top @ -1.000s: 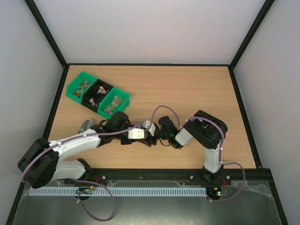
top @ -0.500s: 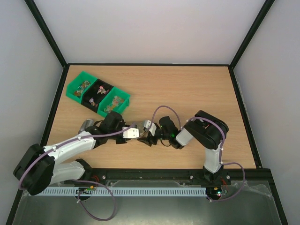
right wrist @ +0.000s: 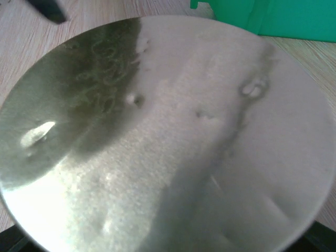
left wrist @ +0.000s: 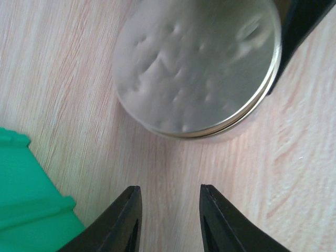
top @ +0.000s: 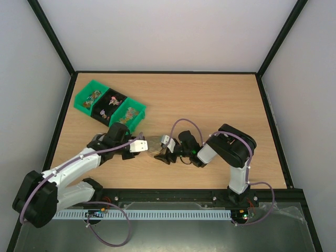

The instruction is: Pack the candies

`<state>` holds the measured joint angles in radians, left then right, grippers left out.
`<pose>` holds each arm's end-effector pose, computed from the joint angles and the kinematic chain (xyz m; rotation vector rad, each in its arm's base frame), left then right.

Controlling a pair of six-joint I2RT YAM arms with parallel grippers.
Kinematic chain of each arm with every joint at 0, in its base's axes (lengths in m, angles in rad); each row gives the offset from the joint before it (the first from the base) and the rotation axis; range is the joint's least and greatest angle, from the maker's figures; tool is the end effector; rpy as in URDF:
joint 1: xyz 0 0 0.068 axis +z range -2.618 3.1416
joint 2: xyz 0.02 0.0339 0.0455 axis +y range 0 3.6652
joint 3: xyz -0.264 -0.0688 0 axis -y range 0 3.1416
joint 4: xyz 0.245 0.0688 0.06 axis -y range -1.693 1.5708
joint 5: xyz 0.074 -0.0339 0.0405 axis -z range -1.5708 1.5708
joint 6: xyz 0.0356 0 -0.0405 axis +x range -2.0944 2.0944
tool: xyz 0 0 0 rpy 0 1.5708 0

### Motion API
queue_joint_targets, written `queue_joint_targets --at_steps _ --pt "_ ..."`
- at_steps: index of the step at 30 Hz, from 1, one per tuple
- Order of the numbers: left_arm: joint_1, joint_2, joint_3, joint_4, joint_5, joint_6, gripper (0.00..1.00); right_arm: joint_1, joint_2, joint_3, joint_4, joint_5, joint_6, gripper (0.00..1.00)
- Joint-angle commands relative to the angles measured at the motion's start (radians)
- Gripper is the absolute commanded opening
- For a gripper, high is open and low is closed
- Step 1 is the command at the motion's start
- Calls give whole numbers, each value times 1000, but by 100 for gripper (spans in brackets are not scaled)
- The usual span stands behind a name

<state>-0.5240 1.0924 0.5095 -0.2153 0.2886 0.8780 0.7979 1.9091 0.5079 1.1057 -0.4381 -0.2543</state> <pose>0.1781 -0.1146 0.1857 1.6076 1.6913 -0.1664 0.2055 0.2323 0.1002 -1.2162 1.4749 0.7797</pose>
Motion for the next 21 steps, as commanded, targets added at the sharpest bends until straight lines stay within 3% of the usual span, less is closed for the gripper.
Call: queue_joint_targets --at_steps 1,10,21 --pt "-81 -28 30 -9 107 -55 39 8 9 -4 -61 -2 1 44" --pt "-204 110 82 149 57 -167 41 8 13 -1 -59 2 12 44" --pt "-172 140 60 149 -55 -126 32 8 8 -13 -57 -8 1 42"
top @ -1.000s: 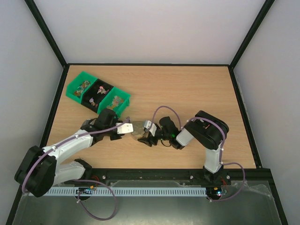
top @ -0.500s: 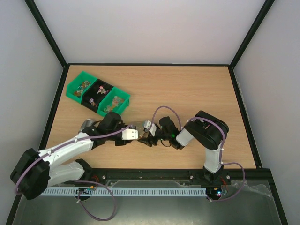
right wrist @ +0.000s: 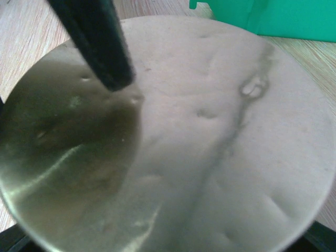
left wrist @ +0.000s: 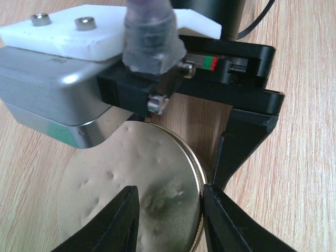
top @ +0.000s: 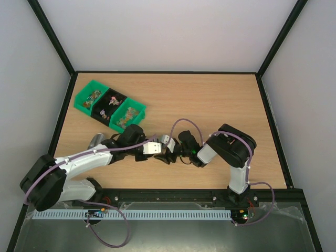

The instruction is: Pack the candies

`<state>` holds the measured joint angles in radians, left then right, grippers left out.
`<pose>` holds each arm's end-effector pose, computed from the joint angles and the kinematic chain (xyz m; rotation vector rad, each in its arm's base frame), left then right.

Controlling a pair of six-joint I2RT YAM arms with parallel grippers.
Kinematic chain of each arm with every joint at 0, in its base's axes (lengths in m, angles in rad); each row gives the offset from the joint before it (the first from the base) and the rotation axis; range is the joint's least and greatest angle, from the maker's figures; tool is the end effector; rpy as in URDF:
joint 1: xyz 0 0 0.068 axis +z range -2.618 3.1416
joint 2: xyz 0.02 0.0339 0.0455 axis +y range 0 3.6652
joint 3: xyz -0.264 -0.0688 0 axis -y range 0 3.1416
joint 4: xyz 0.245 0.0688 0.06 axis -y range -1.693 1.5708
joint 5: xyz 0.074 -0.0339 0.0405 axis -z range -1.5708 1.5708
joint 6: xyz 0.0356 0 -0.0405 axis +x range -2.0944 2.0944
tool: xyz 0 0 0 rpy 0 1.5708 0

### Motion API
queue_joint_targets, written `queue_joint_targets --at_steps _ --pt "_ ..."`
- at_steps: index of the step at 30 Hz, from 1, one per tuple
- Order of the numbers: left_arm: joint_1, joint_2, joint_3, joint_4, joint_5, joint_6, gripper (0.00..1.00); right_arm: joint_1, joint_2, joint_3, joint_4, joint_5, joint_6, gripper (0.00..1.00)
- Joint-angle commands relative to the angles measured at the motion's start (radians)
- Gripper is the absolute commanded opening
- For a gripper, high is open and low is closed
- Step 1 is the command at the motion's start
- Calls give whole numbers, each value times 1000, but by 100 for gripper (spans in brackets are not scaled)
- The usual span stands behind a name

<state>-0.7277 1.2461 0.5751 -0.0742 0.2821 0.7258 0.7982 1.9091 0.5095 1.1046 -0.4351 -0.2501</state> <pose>0.1760 -0.1700 0.1850 1.6333 1.6220 -0.3272 0.2058 0.2326 0.1004 -1.2118 1.4785 0.7799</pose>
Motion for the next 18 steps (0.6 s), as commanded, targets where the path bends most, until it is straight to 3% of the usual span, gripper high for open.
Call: queue_joint_targets --at_steps 1,13,18 --pt "45 -21 -8 -4 -49 31 30 8 8 -16 -55 -13 -6 41" --pt "221 -32 -73 -7 -83 143 27 7 -3 -31 -58 -18 -5 38" --pt "219 -100 -85 -51 -3 185 31 7 1 -25 -59 -8 5 37"
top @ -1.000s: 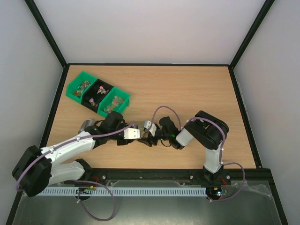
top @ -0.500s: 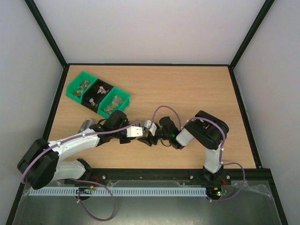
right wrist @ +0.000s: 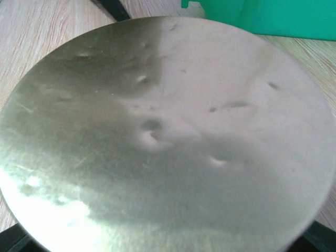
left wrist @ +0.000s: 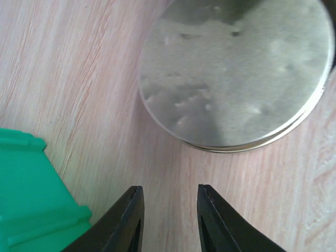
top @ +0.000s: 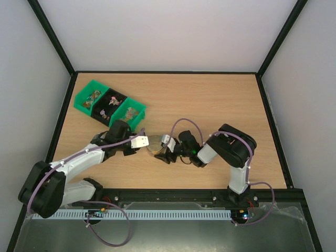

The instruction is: Pack the candies

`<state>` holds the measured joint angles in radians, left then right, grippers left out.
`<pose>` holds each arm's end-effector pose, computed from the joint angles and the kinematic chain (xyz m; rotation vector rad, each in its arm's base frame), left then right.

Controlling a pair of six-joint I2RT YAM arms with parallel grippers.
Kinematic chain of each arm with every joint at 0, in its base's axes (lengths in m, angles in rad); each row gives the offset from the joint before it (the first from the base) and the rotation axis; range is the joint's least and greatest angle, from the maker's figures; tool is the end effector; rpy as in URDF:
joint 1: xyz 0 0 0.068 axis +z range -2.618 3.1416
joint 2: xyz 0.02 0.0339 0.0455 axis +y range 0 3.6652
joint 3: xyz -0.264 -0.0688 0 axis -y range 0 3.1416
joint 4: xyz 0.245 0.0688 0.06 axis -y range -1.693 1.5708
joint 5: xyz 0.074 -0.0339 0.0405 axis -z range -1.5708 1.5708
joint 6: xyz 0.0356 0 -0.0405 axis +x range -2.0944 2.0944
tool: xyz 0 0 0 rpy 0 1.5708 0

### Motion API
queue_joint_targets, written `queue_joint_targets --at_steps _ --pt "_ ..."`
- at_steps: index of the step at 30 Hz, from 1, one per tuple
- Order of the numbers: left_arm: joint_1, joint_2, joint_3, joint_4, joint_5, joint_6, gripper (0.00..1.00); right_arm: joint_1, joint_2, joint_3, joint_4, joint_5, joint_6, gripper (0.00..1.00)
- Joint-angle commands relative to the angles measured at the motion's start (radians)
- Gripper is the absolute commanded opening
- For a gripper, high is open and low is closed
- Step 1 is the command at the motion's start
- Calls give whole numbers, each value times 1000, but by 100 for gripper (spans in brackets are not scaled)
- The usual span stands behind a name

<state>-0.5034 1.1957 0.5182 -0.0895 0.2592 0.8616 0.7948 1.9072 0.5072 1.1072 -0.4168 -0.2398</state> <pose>0.1969 -0.1189 0.1771 1.5533 1.7086 -0.1211 0.2068 0.2313 0.1007 -1.1905 1.4930 0.7676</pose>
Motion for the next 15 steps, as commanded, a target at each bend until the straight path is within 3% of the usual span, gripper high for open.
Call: queue_joint_targets --at_steps 1,8,15 --pt "-10 -65 -28 -49 33 43 32 11 3 -22 -61 -22 -3 37" --pt "-121 -164 -20 -82 109 -31 37 12 11 -15 -60 -17 7 37" --pt "-243 -70 11 49 66 -100 43 11 17 -8 -55 -14 10 37"
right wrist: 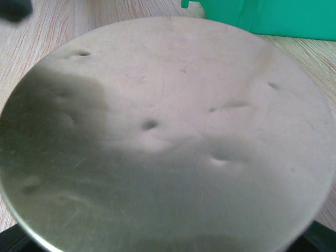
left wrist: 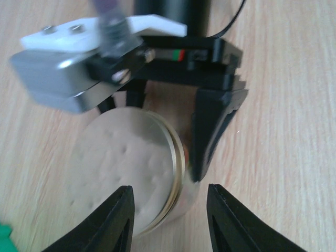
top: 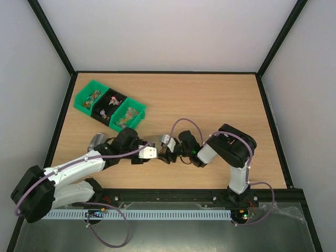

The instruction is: Pack the candies

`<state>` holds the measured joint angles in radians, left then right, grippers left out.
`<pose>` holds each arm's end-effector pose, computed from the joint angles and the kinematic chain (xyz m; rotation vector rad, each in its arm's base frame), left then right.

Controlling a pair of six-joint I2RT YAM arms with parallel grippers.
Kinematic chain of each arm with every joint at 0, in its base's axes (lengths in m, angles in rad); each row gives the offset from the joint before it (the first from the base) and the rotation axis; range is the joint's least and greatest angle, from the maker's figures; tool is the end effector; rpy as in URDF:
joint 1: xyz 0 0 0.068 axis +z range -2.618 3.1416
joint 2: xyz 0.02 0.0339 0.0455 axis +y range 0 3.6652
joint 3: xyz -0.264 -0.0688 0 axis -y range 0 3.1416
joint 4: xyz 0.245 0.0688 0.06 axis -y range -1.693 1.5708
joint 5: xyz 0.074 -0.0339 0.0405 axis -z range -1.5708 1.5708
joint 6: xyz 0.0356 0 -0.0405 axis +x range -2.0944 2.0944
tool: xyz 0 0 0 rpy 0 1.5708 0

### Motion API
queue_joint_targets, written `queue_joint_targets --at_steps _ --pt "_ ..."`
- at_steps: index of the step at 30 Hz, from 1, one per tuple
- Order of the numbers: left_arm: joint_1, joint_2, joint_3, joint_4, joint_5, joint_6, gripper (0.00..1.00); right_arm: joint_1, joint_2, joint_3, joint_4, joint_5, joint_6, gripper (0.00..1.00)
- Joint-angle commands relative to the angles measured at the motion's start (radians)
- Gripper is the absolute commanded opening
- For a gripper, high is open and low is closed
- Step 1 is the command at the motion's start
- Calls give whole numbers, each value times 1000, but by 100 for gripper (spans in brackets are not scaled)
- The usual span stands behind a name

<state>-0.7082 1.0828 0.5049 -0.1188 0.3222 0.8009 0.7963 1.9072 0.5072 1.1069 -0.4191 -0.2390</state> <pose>0.1574 -0.1496 0.1940 1.6562 1.5137 -0.3148 0.2064 0.2316 0.1007 -1.1927 1.4921 0.7713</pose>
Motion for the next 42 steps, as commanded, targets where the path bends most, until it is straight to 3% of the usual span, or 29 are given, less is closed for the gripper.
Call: queue_joint_targets --at_steps 1,7,15,26,30,34,42 --pt "-46 59 28 92 3 -35 43 9 17 -7 -55 -14 9 37" --pt "-57 154 66 136 -61 -50 40 9 12 -6 -60 -18 4 37" --pt "-8 107 -25 124 -161 -3 28 9 -3 -25 -66 -27 -11 37" --pt "146 70 -45 59 -157 -11 22 9 -21 -43 -79 -33 -15 34" --pt "181 7 -24 -8 -41 -21 23 10 -19 -40 -79 -29 -10 34" --pt "150 -69 -25 -53 70 -19 26 9 -16 -31 -80 -30 -7 34" --pt "-13 7 14 25 52 -80 32 10 -6 -16 -89 -37 -6 33"
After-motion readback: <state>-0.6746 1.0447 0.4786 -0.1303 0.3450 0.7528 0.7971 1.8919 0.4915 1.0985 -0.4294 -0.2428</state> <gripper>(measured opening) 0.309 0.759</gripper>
